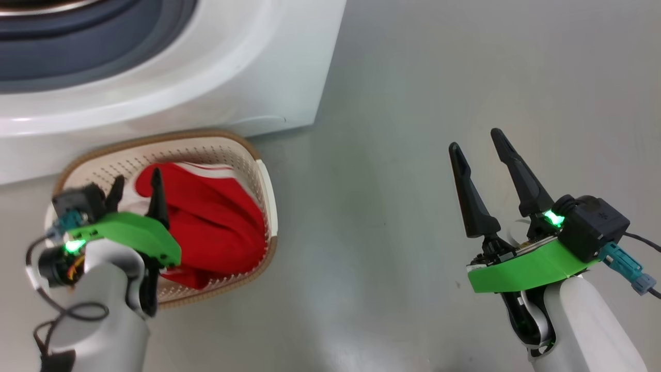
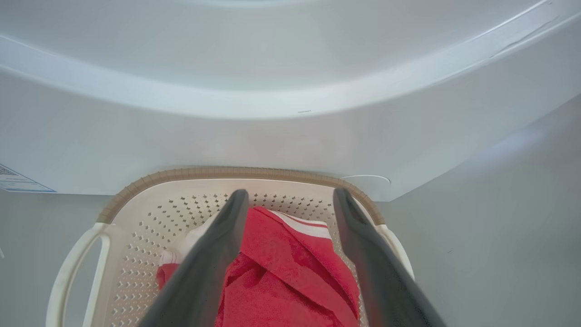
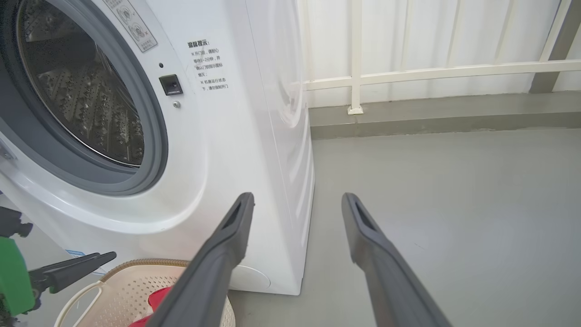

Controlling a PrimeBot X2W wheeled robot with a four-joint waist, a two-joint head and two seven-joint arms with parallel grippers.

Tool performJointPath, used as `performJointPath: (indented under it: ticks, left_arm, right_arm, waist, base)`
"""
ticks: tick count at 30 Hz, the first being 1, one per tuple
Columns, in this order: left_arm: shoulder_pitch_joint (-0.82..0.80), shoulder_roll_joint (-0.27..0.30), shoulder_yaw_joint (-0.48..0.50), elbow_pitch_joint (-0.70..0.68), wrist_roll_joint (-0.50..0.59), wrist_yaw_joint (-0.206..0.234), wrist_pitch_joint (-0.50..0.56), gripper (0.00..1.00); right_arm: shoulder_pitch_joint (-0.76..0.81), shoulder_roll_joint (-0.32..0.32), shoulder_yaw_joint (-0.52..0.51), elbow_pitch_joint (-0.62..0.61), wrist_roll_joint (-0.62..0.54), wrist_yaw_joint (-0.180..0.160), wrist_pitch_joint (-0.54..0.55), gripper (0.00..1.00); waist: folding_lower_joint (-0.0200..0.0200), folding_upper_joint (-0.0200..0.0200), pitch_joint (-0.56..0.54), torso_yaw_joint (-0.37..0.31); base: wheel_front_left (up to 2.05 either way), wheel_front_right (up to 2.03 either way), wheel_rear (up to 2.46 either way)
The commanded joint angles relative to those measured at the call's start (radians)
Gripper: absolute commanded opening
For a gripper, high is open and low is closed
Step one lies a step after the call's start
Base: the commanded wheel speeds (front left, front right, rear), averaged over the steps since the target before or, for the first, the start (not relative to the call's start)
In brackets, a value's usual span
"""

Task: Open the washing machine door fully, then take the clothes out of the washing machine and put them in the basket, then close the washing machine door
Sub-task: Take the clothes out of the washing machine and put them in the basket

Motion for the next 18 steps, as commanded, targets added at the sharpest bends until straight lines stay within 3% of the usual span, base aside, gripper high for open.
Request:
performJointPath:
  ticks: [1,18]
  left_arm:
    - [0.033,0.027,0.027,-0.029,0.013,-0.001,-0.012,1.00]
    - [0.292,-0.040,0.072,-0.469,0.088,-0.030,-0.012,1.00]
  right_arm:
    - [0.021,0.000,0.017,-0.019,-0.009,0.006,-0.006,1.00]
    - [0.074,0.000,-0.091,0.038,-0.082,0.006,-0.006,1.00]
  waist:
    - [0.0000,-0.0001,-0.041,0.018]
    - [0.0000,-0.0001,-0.204,0.079]
  base:
    - [0.00,0.00,0.00]
    - [0.00,0.00,0.00]
